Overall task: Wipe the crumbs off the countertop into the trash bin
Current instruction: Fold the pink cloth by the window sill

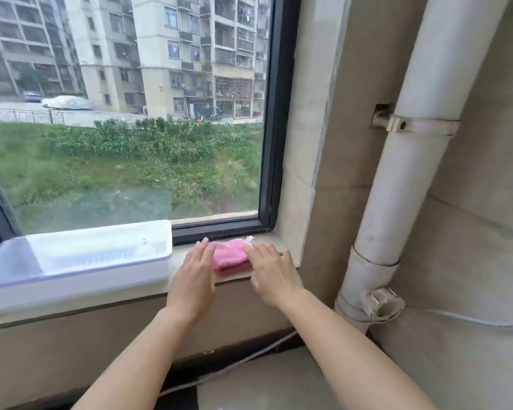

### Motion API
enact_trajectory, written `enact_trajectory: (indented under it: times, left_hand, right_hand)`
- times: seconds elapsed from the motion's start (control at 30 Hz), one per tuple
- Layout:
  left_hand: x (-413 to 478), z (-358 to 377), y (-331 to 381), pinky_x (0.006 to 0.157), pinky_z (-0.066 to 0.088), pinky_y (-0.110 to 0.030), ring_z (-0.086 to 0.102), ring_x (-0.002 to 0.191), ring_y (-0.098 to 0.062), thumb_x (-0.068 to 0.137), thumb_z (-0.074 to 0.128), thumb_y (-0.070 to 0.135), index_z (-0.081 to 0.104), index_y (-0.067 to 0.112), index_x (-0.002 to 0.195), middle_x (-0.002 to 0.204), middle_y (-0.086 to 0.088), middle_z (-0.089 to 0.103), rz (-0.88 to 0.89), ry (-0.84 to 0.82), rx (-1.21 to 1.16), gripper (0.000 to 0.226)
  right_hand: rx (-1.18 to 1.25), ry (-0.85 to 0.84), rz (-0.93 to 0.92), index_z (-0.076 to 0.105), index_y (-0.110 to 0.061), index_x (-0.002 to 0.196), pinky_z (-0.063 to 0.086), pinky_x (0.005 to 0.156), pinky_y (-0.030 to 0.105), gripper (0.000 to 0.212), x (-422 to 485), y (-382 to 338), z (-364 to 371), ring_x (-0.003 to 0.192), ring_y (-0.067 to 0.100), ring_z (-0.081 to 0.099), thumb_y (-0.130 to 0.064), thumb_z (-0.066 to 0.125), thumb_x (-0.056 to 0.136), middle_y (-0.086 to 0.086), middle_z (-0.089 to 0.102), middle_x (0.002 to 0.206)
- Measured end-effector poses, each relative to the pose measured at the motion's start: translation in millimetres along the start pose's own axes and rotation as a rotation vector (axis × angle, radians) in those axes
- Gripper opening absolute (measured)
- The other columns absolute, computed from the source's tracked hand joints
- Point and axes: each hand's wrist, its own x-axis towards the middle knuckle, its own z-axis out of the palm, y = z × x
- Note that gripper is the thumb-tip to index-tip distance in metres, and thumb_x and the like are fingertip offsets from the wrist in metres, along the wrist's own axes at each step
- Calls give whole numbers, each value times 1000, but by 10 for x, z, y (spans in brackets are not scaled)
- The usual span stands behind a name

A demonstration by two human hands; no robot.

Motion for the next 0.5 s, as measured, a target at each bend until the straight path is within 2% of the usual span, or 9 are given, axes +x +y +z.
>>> enact_trajectory:
  times: [0.07,0.17,0.27,0.33,0.37,0.43,0.5]
  left_hand:
    - [90,33,-73,114,21,-30,25,142,-22,86,45,1,40,14,143,154,-6,31,-55,19,-114,59]
    - [153,79,-124,114,20,-30,27,142,-23,91,50,14,57,14,130,151,-5,38,-54,-12,-151,40]
    - [120,100,-104,111,22,-27,30,141,-19,94,53,22,64,16,119,145,-3,47,8,61,-209,28]
    - [80,68,18,109,28,-28,37,136,-17,93,57,24,65,14,111,133,-1,57,40,134,-299,23]
    - [53,40,115,105,35,-29,45,129,-17,92,58,25,66,15,107,122,0,63,67,163,-345,20]
    - [-25,-39,362,85,48,-35,58,98,-17,91,60,27,66,18,96,93,2,68,98,173,-428,12]
    - [-164,-112,647,70,50,-35,60,77,-16,90,61,32,66,21,89,77,5,67,87,89,-561,12]
  right_hand:
    - [-1,-16,-6,31,-26,146,24,106,45,58,173,-8,38,141,20,24,-8,42,93,3,28,155]
    - [-59,-49,-20,52,-25,134,23,107,44,44,330,3,50,144,18,20,-11,42,93,3,30,155]
    - [-28,25,14,61,-23,123,27,99,41,35,254,84,60,137,19,31,-18,41,94,1,46,142]
    - [105,113,64,63,-21,114,29,91,38,29,104,166,16,127,19,41,-21,42,93,-1,55,129]
    - [181,143,80,62,-20,108,29,87,36,25,-2,200,-23,121,19,44,-20,43,92,-2,58,122]
    - [321,150,145,63,-17,98,30,84,33,20,-251,250,-138,111,18,48,-19,45,90,-2,62,110]
    - [584,106,280,64,-11,87,39,88,38,18,-622,309,-312,100,18,53,-20,49,83,-1,65,95]
